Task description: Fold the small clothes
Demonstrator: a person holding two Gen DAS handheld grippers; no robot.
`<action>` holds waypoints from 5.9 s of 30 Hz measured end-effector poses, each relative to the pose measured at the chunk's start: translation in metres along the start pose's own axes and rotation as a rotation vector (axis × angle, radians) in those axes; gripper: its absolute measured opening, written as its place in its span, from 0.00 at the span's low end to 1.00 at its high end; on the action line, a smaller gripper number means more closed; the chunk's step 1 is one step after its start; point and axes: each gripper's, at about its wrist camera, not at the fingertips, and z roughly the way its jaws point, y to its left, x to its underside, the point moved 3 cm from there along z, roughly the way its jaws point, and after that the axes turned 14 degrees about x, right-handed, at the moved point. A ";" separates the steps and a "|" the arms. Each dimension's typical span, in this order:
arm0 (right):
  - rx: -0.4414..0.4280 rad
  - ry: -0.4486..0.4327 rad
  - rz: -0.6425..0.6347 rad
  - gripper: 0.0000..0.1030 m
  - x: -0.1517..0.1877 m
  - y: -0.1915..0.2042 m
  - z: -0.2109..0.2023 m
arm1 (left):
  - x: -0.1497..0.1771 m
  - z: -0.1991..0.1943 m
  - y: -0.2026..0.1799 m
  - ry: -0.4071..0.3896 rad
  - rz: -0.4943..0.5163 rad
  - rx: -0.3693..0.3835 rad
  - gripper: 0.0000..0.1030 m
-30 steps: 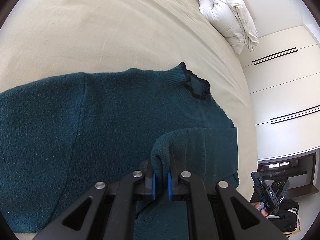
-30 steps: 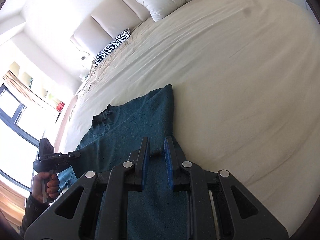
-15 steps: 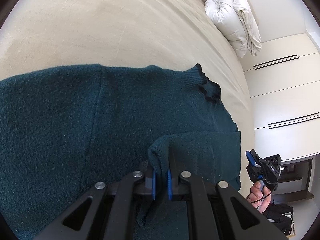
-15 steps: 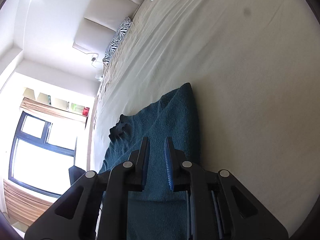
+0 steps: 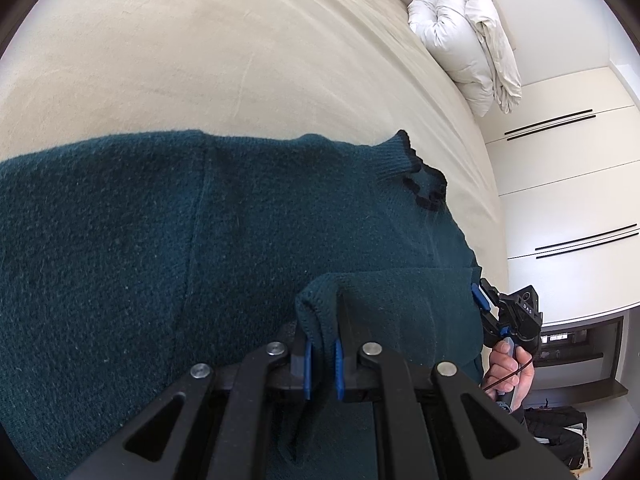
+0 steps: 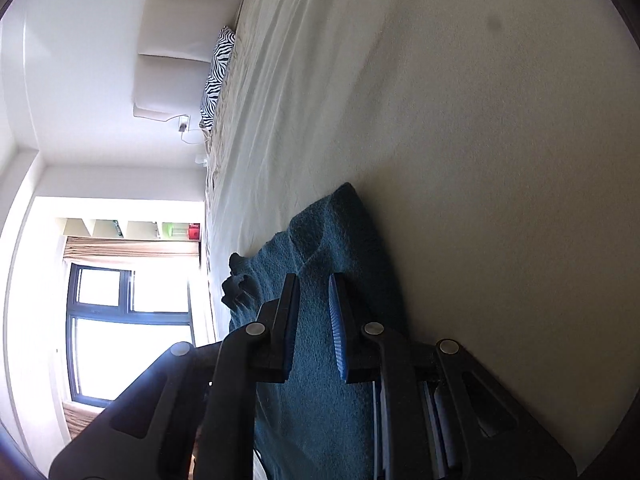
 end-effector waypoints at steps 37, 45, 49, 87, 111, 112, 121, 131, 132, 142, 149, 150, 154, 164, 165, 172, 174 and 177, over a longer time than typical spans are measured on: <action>-0.019 -0.116 -0.388 0.71 0.228 0.094 -0.089 | 0.165 -0.306 0.127 -0.815 -0.303 0.095 0.74; -0.045 -0.036 -0.426 0.71 0.284 0.124 -0.064 | 0.186 -0.340 0.184 -1.036 -0.497 0.192 0.74; -0.041 -0.021 -0.441 0.71 0.294 0.126 -0.060 | 0.184 -0.344 0.198 -1.121 -0.536 0.194 0.72; -0.113 0.301 -0.320 0.68 0.303 0.178 0.079 | 0.180 -0.091 -0.056 -0.425 0.839 -0.862 0.09; 0.030 0.170 -0.594 0.07 0.312 0.249 0.088 | 0.195 -0.118 -0.070 -0.494 0.794 -0.671 0.74; 0.043 0.143 -0.619 0.07 0.308 0.253 0.079 | 0.197 -0.124 -0.075 -0.511 0.788 -0.638 0.76; 0.211 -0.065 -0.710 0.07 0.235 0.248 -0.001 | 0.164 -0.189 -0.045 -0.557 0.454 -0.291 0.65; 0.376 -0.145 -0.605 0.07 0.132 0.158 -0.056 | 0.114 -0.226 -0.009 -0.592 0.246 -0.109 0.42; 0.388 -0.146 -0.593 0.07 0.126 0.149 -0.057 | 0.110 -0.224 -0.010 -0.585 0.245 -0.099 0.40; 0.454 -0.129 -0.557 0.07 0.105 0.114 -0.035 | 0.078 -0.183 -0.003 -0.481 0.162 0.008 0.32; 0.479 -0.118 -0.527 0.07 0.095 0.102 -0.016 | 0.062 -0.166 0.002 -0.449 0.134 0.048 0.31; 0.481 -0.117 -0.524 0.07 0.093 0.099 -0.015 | 0.060 -0.164 0.003 -0.443 0.132 0.053 0.27; 0.497 -0.104 -0.512 0.07 0.089 0.088 -0.008 | 0.053 -0.156 0.008 -0.433 0.111 0.058 0.26; 0.459 -0.077 -0.486 0.07 0.085 0.069 0.008 | 0.021 -0.130 0.024 -0.397 0.052 0.125 0.26; 0.452 -0.076 -0.485 0.07 0.085 0.068 0.008 | 0.016 -0.127 0.029 -0.392 0.030 0.136 0.26; 0.426 -0.070 -0.490 0.07 0.083 0.065 0.009 | 0.001 -0.097 0.056 -0.329 0.007 0.080 0.16; 0.419 -0.069 -0.486 0.07 0.083 0.064 0.010 | 0.004 -0.098 0.056 -0.328 0.018 0.087 0.16; 0.404 -0.070 -0.467 0.07 0.083 0.061 0.009 | 0.011 -0.101 0.054 -0.315 0.027 0.089 0.16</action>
